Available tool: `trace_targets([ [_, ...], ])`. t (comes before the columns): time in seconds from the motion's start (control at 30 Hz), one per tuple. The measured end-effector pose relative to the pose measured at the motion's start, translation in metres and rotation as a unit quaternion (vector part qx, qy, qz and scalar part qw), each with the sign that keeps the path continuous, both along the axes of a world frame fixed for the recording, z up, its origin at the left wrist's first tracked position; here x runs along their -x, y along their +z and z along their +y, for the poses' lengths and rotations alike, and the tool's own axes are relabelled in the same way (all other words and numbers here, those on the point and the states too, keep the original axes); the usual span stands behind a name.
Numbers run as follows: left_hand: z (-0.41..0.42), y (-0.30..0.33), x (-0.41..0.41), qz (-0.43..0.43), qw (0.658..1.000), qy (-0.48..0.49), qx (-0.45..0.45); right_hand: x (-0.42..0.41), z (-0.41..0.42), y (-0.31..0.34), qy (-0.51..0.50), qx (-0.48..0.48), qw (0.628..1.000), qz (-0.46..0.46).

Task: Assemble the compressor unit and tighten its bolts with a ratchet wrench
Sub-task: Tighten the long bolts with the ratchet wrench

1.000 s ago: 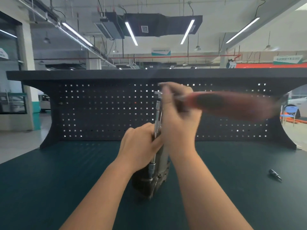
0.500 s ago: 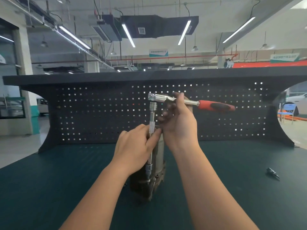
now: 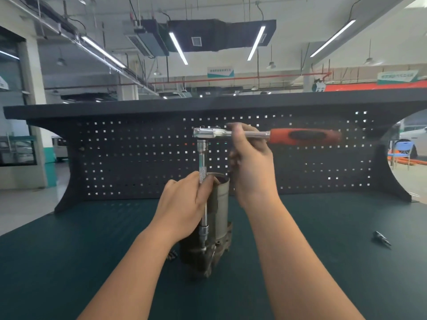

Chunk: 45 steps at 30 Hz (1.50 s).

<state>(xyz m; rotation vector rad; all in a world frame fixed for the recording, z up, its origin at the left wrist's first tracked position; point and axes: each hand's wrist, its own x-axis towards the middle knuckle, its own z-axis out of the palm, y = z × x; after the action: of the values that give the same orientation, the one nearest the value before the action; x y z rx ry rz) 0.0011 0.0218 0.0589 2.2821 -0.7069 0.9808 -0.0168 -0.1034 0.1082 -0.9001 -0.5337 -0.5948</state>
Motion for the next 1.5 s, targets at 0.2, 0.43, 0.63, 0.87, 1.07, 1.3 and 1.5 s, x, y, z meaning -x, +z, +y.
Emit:
trace_targets([
  [0.2,-0.001,0.005,0.003,0.0,0.999,0.037,-0.019,0.005,0.009,0.001,-0.174,0.089,0.973,-0.124],
  [0.43,-0.006,0.001,0.004,0.009,0.999,0.045,-0.009,0.013,0.036,-0.007,-0.415,0.253,0.842,-0.236],
  [0.63,-0.002,0.003,0.0,0.009,0.998,0.039,-0.051,-0.004,0.009,-0.004,-0.096,-0.011,0.995,-0.029],
  [0.87,-0.008,0.007,0.009,0.013,0.994,0.079,-0.075,0.006,0.019,-0.002,-0.333,0.163,0.911,-0.179],
  [1.07,-0.01,0.004,0.009,0.004,0.998,0.054,-0.037,0.01,0.031,-0.004,-0.442,0.268,0.813,-0.268],
  [1.3,-0.006,0.005,0.003,0.025,0.994,0.077,-0.072,-0.002,-0.006,-0.003,-0.058,0.021,0.998,0.013],
  [1.5,-0.003,0.001,0.007,0.036,0.997,0.07,-0.022,0.022,0.036,-0.002,-0.372,0.246,0.869,-0.213],
])
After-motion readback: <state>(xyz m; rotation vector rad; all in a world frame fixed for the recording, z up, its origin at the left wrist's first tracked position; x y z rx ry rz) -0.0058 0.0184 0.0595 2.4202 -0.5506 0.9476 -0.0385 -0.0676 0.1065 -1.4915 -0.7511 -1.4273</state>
